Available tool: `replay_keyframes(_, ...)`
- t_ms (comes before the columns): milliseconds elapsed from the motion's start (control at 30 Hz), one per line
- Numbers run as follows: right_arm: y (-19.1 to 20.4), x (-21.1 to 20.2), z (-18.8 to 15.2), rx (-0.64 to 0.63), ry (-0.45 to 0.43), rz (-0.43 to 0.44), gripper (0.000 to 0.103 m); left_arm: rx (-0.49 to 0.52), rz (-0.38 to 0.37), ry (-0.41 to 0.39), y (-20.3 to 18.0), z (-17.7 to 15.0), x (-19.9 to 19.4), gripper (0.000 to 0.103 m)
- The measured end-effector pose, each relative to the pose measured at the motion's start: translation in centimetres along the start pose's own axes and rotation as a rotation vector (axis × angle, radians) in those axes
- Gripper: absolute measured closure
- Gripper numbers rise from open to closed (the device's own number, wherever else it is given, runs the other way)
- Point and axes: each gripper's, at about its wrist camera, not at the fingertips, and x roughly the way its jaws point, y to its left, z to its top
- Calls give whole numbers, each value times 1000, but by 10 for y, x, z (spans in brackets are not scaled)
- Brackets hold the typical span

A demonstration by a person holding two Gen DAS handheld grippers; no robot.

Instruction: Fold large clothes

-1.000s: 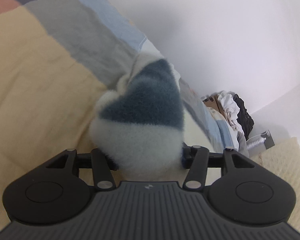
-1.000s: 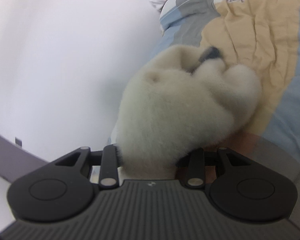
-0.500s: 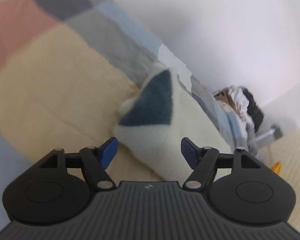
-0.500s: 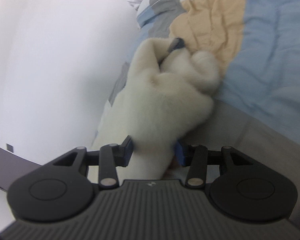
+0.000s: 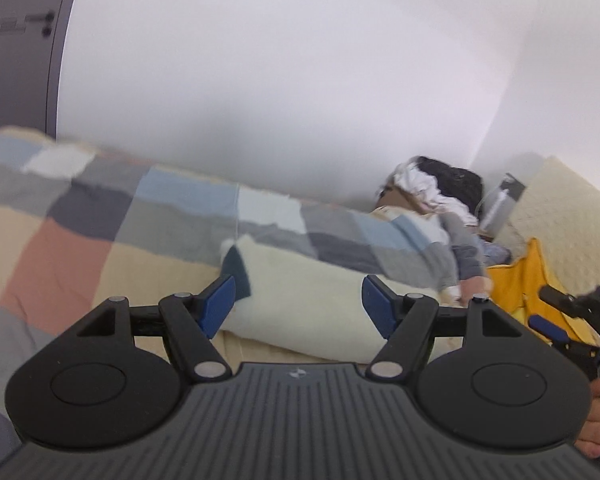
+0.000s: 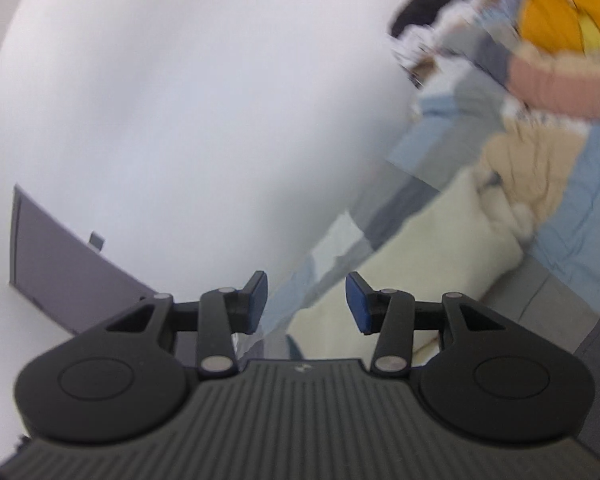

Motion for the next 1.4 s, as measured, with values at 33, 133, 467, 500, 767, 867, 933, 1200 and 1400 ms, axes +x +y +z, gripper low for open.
replay_keyframes(33,10,-9,-2,-26,-3,4,56,23,-3,-7,-6,1,-14,28)
replay_keyframes(133,40,-38,-11,-94,-10,14,56,107,30,-29,-25,1,-53,28)
replay_keyframes(467,96,-110,-69,-479,-25,-11,56,312,52,-111,-65,-44,-155,28)
replay_keyframes(500,98,-116,-75,-505,-29,-10,56,318,47,-114,-67,-50,-159,28)
replay_keyframes(767,97,-143,-110,-594,-62,-38,56,384,58,-148,-71,-97,-172,28)
replay_keyframes(867,94,-149,-124,-613,-55,-35,56,425,66,-160,-72,-114,-170,28)
replay_keyframes(933,90,-151,-135,-640,-55,-42,56,432,64,-169,-72,-124,-169,26)
replay_keyframes(1200,69,-155,-168,-712,-57,-86,56,356,23,-137,-52,-147,-155,24)
replay_keyframes(1400,54,-154,-187,-751,-41,-128,56,293,8,-147,-35,-159,-142,23)
